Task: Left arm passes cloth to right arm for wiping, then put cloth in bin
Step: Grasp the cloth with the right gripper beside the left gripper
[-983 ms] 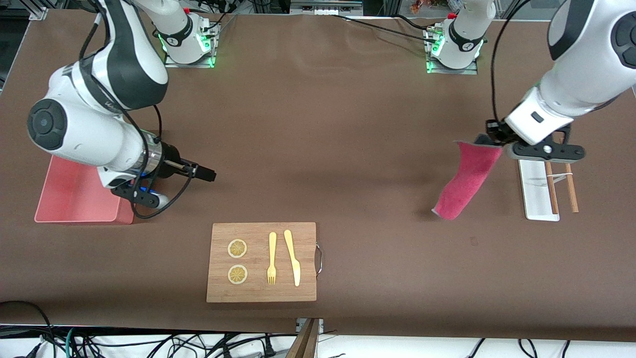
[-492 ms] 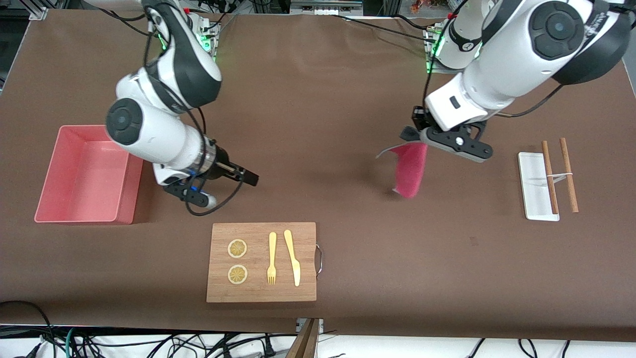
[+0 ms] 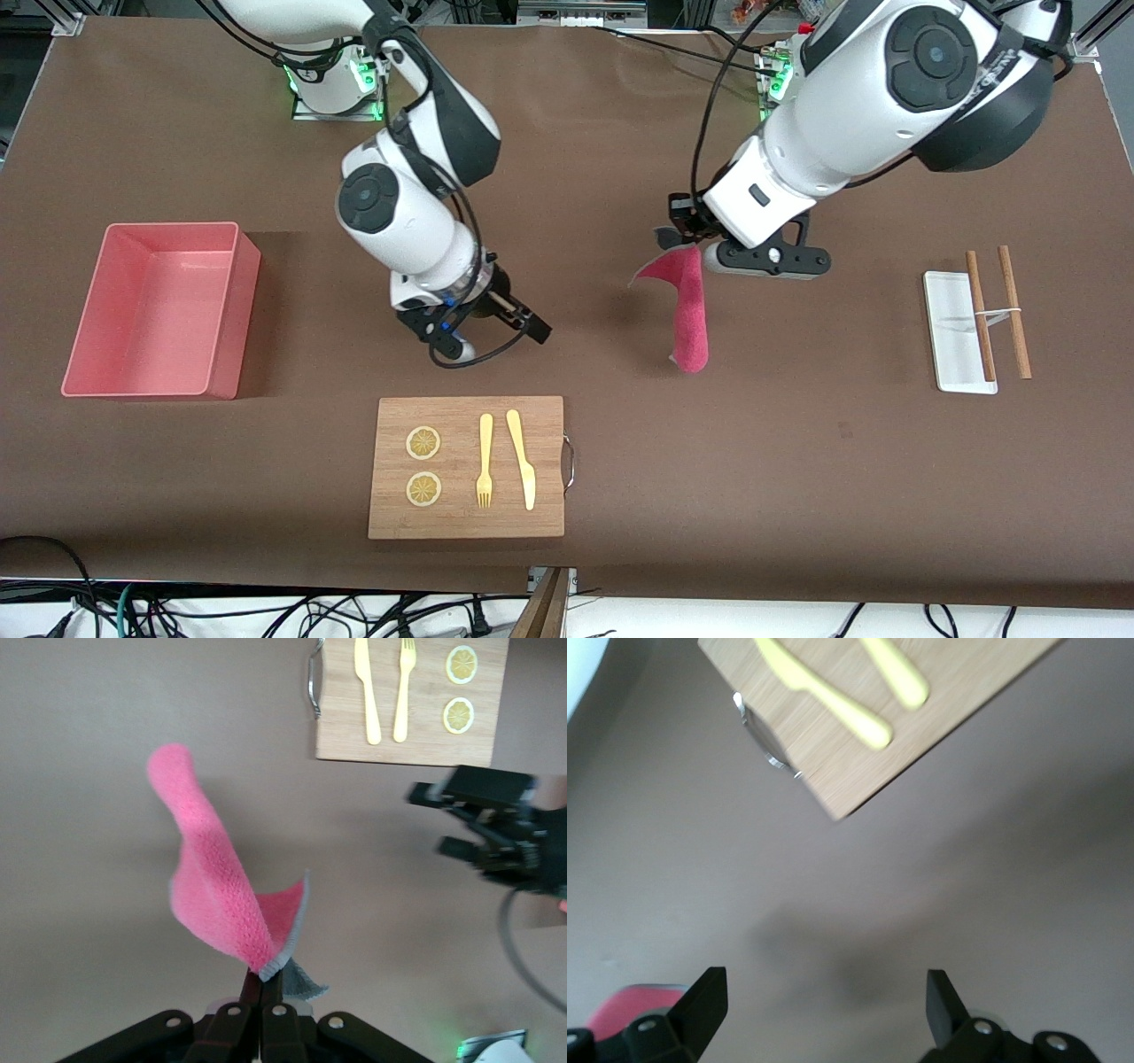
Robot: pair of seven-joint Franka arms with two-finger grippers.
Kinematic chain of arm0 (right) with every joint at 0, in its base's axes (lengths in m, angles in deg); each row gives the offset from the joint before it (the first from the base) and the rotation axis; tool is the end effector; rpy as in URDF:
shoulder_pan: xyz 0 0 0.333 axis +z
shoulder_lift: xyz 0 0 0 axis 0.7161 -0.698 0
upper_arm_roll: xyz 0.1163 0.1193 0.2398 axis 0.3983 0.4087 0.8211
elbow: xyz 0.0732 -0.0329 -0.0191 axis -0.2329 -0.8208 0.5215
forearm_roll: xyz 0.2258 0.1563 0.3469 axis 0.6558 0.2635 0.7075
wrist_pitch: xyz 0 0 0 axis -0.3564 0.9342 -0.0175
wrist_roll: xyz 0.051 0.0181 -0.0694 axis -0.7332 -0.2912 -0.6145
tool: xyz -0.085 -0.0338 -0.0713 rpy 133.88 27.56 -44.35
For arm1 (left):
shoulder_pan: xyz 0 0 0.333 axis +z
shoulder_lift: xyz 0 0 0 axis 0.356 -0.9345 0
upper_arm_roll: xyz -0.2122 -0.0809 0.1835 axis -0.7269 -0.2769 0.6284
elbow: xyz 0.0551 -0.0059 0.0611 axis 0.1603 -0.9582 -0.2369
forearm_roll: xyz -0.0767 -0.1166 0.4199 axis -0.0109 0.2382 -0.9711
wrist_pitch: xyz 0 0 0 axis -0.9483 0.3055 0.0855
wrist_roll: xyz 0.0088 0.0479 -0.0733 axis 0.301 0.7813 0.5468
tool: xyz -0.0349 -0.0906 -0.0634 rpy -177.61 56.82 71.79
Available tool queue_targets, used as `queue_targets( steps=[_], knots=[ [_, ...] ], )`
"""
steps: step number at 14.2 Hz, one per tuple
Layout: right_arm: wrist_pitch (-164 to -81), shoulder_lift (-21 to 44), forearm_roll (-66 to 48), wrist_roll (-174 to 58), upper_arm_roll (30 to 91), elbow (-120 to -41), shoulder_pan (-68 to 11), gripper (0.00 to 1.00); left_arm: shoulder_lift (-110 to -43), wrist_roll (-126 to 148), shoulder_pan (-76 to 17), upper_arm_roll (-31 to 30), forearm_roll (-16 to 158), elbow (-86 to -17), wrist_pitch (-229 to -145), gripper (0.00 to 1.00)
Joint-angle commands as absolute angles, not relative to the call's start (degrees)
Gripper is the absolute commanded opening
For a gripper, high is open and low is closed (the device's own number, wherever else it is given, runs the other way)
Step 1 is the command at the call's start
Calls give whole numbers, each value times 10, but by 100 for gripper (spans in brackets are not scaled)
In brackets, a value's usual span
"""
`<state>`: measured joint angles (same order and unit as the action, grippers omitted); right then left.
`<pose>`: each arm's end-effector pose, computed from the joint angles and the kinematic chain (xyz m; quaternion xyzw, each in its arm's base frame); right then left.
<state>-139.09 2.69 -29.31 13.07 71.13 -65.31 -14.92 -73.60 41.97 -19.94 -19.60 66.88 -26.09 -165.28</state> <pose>0.6256 0.4494 0.3390 -0.9185 0.3404 0.0230 0.1996 0.6025 -0.3626 0.5345 0.9866 0.0357 -0.0694 0.1430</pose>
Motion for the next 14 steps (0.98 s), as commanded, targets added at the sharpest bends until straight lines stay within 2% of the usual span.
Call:
queue_targets(
  steps=[1, 6, 14],
  knots=[
    [-1442, 18, -233, 172, 709, -630, -138, 99, -773, 474, -233, -190, 675, -210, -1647, 0],
    [-1445, 17, -129, 173, 728, -616, -137, 100, -775, 509, -245, -191, 676, -211, -1673, 0],
    [-1407, 4, -121, 176, 745, -623, -122, 99, -775, 510, -245, -192, 675, -212, -1673, 0]
  ],
)
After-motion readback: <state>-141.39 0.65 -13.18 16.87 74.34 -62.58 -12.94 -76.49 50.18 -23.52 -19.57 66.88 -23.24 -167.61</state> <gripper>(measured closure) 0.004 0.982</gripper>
